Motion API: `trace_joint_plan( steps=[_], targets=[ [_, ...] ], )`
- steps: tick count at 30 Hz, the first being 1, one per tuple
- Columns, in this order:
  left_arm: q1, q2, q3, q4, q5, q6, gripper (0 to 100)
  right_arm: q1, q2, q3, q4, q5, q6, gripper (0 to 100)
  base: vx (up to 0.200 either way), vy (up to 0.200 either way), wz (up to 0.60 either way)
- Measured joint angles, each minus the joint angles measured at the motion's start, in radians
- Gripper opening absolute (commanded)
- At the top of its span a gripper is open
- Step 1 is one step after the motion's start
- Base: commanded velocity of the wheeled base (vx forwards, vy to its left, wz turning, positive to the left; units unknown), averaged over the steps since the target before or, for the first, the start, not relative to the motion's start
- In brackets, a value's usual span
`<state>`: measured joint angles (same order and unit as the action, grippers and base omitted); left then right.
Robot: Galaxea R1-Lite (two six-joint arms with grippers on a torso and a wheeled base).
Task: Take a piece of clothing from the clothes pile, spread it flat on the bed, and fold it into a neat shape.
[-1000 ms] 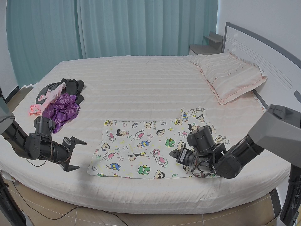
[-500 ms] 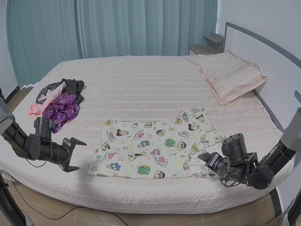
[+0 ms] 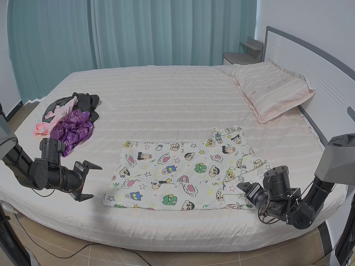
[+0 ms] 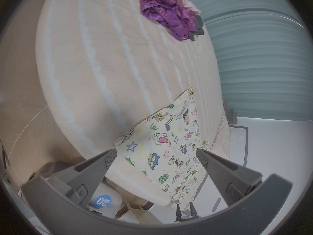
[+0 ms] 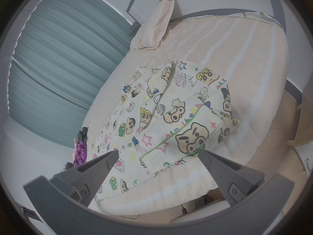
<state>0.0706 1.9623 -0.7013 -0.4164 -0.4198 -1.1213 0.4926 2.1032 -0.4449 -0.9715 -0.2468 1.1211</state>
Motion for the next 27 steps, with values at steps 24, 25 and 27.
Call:
trace_joint_plan(
  steps=[24, 25, 27],
  targets=[
    [-0.016, 0.007, 0.022, -0.025, 0.005, 0.002, 100, -0.024, 0.096, -0.034, -0.012, 0.0, 0.006, 100, 0.0, 0.0, 0.0],
    [-0.016, 0.007, 0.022, -0.025, 0.005, 0.002, 100, -0.026, 0.098, -0.036, -0.012, 0.0, 0.006, 100, 0.0, 0.0, 0.0],
    [-0.016, 0.007, 0.022, -0.025, 0.005, 0.002, 100, -0.029, 0.099, -0.04, -0.012, 0.0, 0.006, 0, 0.0, 0.0, 0.0]
  ],
)
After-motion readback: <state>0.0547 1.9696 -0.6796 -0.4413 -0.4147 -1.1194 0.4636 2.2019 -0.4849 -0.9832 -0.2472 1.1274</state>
